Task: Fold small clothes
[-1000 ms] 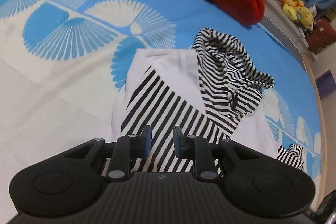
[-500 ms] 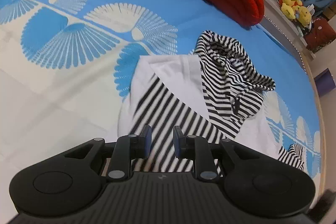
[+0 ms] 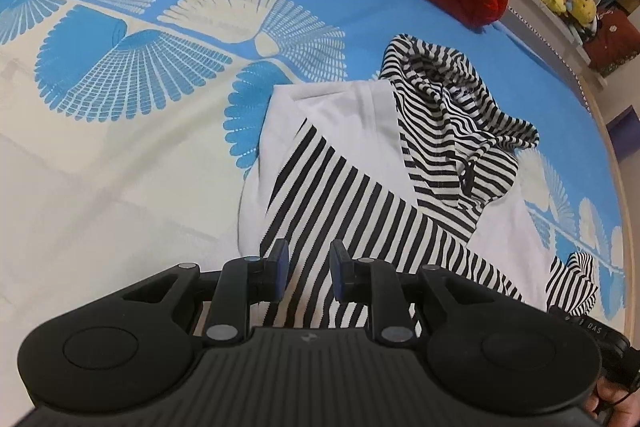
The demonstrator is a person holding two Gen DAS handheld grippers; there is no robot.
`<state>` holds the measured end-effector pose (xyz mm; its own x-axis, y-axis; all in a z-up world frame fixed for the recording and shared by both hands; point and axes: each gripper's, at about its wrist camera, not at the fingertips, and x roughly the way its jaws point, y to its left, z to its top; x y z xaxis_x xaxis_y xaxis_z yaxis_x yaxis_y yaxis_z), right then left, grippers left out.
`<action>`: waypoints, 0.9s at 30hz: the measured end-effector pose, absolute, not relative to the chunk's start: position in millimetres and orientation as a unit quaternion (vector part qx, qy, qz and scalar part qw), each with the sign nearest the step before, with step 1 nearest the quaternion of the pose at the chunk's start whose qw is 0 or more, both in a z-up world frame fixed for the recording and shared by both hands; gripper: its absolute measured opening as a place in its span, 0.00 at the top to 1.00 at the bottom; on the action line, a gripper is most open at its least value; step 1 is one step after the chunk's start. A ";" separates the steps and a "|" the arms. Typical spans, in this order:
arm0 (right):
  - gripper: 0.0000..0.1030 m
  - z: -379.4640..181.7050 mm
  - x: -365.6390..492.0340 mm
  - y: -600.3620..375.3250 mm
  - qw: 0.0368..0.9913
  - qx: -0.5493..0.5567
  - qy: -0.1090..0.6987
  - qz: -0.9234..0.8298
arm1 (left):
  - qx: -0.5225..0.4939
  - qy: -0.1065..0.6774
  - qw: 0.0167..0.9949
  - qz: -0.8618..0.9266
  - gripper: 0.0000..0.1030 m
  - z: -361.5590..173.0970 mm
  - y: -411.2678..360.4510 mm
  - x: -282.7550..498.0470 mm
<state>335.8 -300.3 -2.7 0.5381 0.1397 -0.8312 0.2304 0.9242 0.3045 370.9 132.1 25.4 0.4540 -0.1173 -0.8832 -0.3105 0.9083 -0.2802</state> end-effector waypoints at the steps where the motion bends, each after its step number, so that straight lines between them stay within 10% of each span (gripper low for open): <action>1: 0.62 -6.7 336.0 -298.2 0.848 0.196 0.491 -0.012 | -0.203 0.520 0.828 0.058 0.78 24.8 131.4 371.2; 9: 0.53 -37.5 325.1 -270.7 0.823 0.139 0.551 -0.023 | -0.195 0.526 0.826 0.060 0.78 20.2 127.7 374.2; 12: 0.99 -34.2 322.3 -268.4 0.834 0.127 0.537 -0.026 | -0.191 0.526 0.826 0.060 0.78 19.2 126.4 374.8; 27: 0.94 -2.4 319.2 -303.4 0.880 0.138 0.452 -0.055 | -0.140 0.586 0.798 0.036 0.78 -33.3 112.0 363.1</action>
